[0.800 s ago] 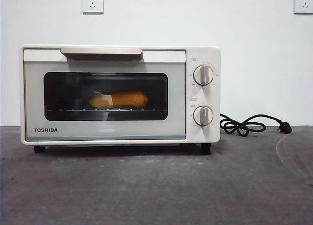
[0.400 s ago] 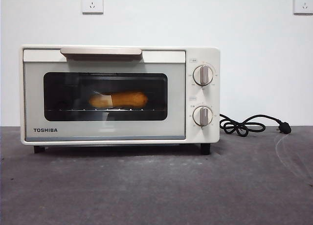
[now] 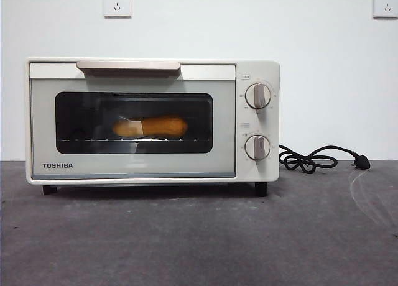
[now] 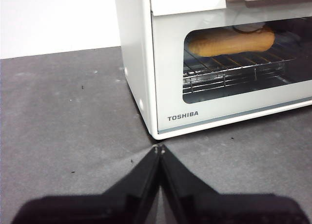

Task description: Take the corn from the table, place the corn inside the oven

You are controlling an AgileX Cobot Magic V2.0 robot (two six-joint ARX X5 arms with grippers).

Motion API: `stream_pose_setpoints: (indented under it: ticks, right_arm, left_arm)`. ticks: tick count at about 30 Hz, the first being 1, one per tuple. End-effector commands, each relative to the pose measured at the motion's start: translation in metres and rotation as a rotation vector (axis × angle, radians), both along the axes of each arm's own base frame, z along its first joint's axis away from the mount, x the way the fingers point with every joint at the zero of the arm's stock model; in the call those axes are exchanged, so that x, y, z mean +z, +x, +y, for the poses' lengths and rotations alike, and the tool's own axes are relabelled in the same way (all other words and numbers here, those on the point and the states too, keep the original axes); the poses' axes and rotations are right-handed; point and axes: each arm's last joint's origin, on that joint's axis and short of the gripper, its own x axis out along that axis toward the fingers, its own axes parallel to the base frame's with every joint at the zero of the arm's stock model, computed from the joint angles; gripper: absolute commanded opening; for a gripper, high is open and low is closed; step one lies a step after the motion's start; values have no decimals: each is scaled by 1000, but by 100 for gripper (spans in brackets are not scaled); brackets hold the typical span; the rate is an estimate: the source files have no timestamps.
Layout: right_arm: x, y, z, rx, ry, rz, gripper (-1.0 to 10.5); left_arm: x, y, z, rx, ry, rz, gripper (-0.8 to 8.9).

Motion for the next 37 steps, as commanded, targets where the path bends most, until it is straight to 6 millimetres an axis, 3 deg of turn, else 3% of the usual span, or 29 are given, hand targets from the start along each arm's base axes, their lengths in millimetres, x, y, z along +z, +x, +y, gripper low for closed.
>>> stream_pose_setpoints:
  ticks: [1, 7, 13, 21, 37]
  right_arm:
    - [-53, -9, -10, -82, 11, 28, 1]
    - [-139, -25, -13, -114, 9, 5, 1]
    - [-183, -29, -13, -126, 23, 2, 1]
    - [-212, -28, -14, -155, 19, 15, 1]
    - [-213, -27, -15, -191, 1, -20, 1]
  left_arm:
    - [-2, 0, 0, 5, 1, -2, -4]
    - [-2, 1, 0, 5, 1, 2, -4]
    - [-2, 1, 0, 5, 1, 6, -4]
    - [-2, 1, 0, 5, 1, 6, -4]
    - [-2, 1, 0, 5, 2, 7, -4]
